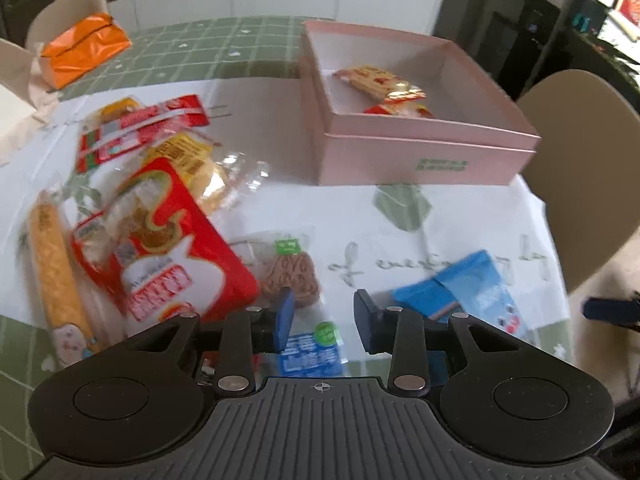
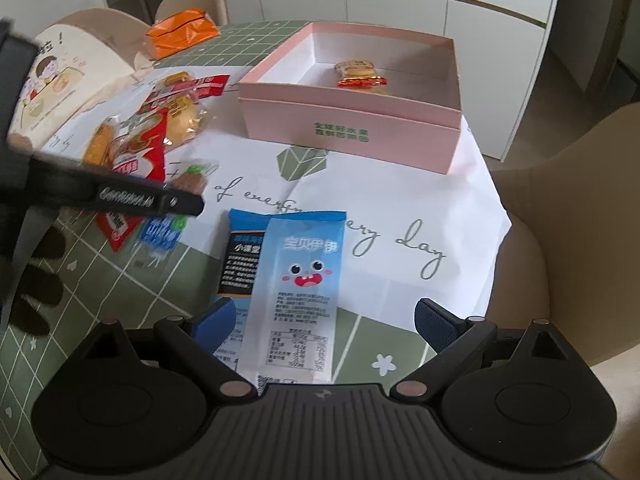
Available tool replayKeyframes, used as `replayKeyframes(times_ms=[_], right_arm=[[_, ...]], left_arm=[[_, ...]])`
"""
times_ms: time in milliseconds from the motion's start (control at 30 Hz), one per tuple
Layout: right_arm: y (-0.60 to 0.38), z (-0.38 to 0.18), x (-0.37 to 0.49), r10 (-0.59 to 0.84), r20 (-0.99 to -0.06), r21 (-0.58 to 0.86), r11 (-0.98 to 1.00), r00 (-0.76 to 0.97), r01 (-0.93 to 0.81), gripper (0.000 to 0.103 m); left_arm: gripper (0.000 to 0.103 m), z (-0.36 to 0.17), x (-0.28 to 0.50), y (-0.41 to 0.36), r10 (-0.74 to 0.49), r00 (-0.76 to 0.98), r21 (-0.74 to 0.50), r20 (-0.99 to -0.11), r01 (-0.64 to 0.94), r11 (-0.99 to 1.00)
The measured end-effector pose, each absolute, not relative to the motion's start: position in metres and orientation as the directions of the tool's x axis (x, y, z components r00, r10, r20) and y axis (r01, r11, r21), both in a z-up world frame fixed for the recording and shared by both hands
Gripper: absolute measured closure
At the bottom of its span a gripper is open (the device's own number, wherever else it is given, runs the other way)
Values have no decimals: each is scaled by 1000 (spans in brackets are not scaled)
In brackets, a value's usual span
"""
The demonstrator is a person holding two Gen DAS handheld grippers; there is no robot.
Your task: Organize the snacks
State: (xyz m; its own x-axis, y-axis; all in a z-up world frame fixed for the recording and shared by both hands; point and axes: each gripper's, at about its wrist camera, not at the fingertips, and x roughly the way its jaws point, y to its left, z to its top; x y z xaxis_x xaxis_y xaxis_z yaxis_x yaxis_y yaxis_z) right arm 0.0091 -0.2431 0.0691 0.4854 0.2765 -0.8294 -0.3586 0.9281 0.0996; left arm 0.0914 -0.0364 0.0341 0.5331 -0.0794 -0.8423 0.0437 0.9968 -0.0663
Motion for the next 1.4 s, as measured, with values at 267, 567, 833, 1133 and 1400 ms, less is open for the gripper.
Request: replayKeyframes(times_ms=[267, 567, 833, 1133, 1400], right_arm=[[-247, 63, 2, 272, -839, 104, 930, 471, -353, 6], [-242, 61, -2, 278, -841, 100, 923, 464, -373, 6], [-221, 73, 13, 302, -824, 103, 912, 480, -398, 6], [-184, 48, 64, 235, -882, 110, 946, 409, -304, 9], [-166, 77, 51, 281, -824, 64, 909, 493, -411, 18]], left_arm=[[63, 31, 103, -25, -71, 521, -63, -851, 34, 997], [58, 22, 124, -35, -73, 529, -41, -845, 71, 997], [61, 28, 77, -25, -146, 488, -134, -860, 60, 989], [61, 29, 12, -10, -177, 519, -223, -836, -27, 974], [60, 28, 1, -12, -174, 551, -223, -816, -24, 974]])
